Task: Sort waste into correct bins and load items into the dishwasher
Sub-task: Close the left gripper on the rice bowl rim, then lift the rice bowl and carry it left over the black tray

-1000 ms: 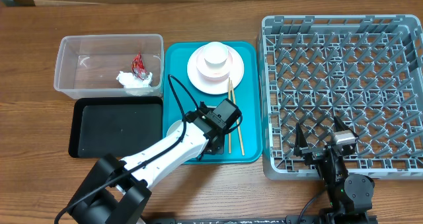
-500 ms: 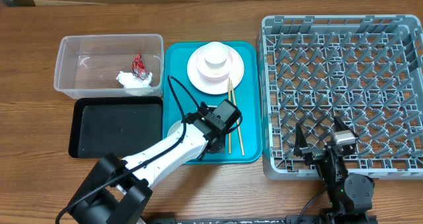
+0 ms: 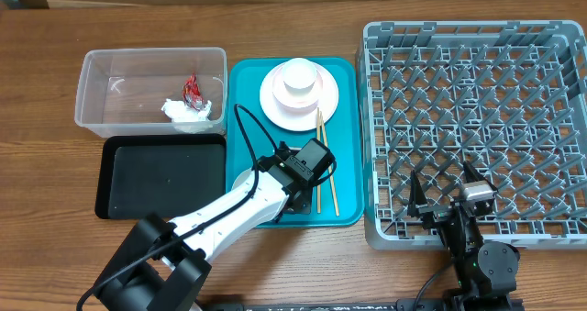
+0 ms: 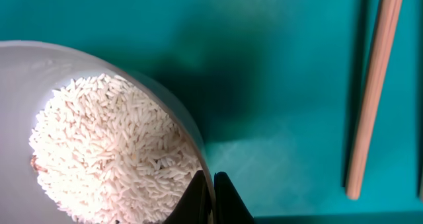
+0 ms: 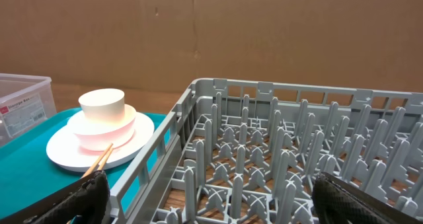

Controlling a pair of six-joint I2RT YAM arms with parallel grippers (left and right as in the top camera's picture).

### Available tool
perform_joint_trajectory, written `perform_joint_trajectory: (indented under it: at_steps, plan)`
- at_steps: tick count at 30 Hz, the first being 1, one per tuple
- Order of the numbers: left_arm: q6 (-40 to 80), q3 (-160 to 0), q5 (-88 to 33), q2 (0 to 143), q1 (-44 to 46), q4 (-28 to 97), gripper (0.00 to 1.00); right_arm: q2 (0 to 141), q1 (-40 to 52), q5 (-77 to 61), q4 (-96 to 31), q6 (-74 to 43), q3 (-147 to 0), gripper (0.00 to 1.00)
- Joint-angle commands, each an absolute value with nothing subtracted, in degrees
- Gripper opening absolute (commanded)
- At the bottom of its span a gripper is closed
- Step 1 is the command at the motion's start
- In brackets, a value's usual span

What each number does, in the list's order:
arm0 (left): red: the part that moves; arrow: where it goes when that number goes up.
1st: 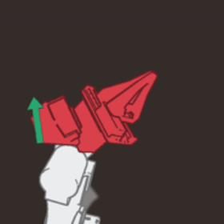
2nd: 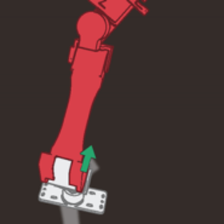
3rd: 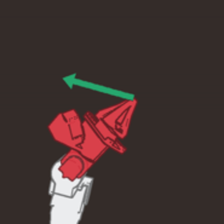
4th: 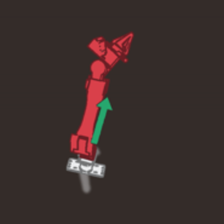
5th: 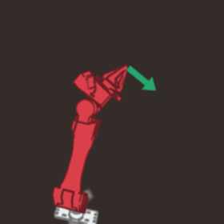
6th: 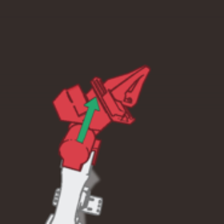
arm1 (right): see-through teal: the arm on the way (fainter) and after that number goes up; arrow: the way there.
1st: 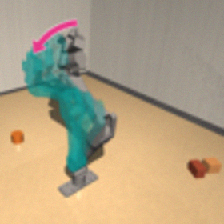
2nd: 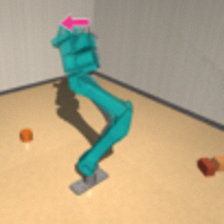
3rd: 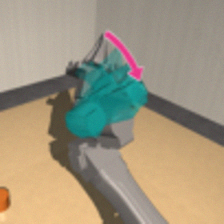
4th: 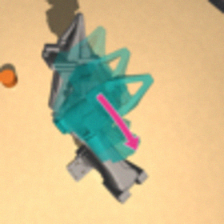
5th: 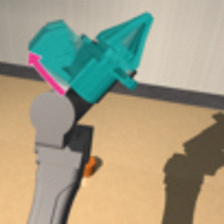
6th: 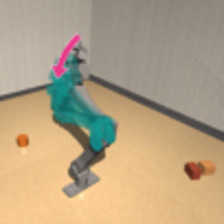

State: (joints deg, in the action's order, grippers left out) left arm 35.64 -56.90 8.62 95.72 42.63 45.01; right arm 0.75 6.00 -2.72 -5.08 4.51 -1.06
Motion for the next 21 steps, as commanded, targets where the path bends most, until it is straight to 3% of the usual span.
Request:
perform_joint_trajectory:
  at_steps: [1, 10, 21]
  plan:
    - [32.51, -59.44, 4.86, 93.93, 42.33, 46.74, 0.04, 0.27, 5.76, -2.59, -4.64, 4.51, -0.45, 1.00]
    - [31.46, -61.69, 0.56, 87.59, 38.13, 48.14, 0.04, 0.27, 5.76, -2.59, -4.64, 4.51, -0.45, 1.00]
    - [17.96, -61.69, -19.11, 76.79, 19.07, 53.39, 0.04, 0.27, 5.76, -2.59, -4.64, 4.51, -0.45, 1.00]
